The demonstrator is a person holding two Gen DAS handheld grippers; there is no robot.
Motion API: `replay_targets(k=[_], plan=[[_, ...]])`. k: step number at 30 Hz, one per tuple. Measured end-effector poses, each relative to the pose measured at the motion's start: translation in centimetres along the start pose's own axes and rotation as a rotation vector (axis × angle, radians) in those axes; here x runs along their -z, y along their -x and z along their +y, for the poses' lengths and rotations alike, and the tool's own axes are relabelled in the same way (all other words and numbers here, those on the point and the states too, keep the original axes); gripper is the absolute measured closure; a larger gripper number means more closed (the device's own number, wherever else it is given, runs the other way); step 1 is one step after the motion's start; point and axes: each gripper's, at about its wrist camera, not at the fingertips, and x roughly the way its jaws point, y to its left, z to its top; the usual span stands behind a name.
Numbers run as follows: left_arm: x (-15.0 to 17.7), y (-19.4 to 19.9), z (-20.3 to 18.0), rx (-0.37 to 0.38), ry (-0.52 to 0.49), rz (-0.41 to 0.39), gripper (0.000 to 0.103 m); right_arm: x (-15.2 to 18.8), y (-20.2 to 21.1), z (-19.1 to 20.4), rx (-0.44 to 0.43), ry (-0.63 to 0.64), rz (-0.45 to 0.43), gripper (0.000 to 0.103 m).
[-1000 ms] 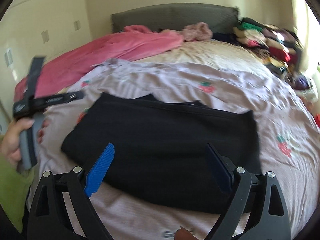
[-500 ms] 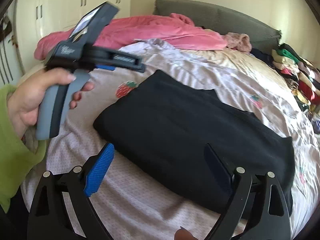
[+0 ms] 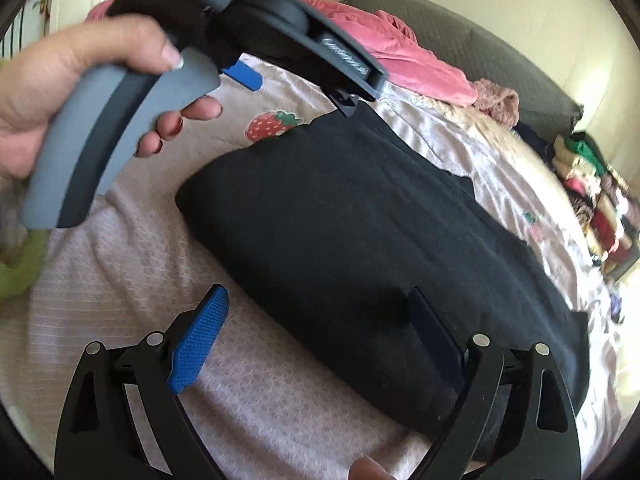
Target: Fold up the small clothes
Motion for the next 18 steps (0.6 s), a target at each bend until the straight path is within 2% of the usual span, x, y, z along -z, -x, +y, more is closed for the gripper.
replay_targets(k=[10,12,14,17,18], plan=[[0.2,-0.9,0.0,0.013,0.003,0.025,0.01,-0.9,-1.8,-0.4,0.091,0.035,-0.025,0.015],[0.2,-1.1,0.0,0.039,0.019,0.039,0.01,-1.0,-1.6,-0.8,0.082,0.018,-0.038,0.029],[0.3,-1.5,0.2,0.071,0.039,0.058,0.01,-1.0,-1.2,-1.3,0.038,-0.012,-0.057,0.052],[0.4,-1.8,-0.1,0.094,0.035,0.081,0.01,-1.0,-0.3,-1.9,0.008,-0.048,-0.098,0.074],[0.5,-1.9,-0.3,0.1,0.031,0.086,0.01,-1.0,0.0,-2.1,0.003,-0.06,-0.107,0.076]])
